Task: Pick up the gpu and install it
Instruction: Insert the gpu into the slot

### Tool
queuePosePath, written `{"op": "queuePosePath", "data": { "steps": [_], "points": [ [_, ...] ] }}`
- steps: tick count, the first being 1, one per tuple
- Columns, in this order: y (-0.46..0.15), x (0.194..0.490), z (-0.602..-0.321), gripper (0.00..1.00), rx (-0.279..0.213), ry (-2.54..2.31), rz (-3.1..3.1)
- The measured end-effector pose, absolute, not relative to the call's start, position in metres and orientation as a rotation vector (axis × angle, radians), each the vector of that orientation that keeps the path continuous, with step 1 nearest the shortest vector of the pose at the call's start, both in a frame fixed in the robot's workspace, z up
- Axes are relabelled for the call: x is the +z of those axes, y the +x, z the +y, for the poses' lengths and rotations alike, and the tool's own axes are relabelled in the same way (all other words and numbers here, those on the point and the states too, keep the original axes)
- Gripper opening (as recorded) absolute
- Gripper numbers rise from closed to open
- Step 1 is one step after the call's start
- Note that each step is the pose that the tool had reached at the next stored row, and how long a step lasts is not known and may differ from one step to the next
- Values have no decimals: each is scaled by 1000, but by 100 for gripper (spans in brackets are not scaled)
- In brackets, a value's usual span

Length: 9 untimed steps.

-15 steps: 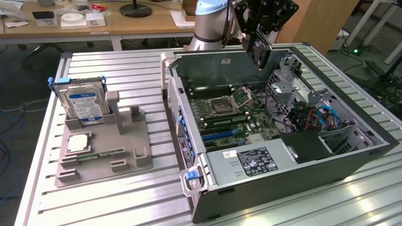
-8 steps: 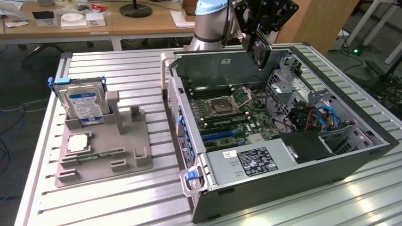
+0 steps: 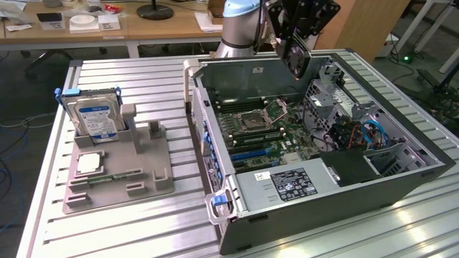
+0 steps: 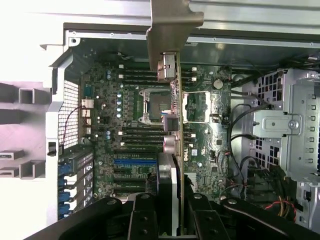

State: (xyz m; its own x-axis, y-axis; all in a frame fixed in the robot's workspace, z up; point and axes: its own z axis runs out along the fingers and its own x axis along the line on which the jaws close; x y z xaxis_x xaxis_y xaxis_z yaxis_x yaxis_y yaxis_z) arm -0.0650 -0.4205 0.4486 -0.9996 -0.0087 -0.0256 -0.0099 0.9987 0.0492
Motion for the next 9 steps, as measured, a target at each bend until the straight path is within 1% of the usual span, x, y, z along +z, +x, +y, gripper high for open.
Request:
{"op": "queuePosePath", "data": {
  "steps": [9],
  "points": [
    [-65,449,-421,28,78,-121,3115]
  ]
}}
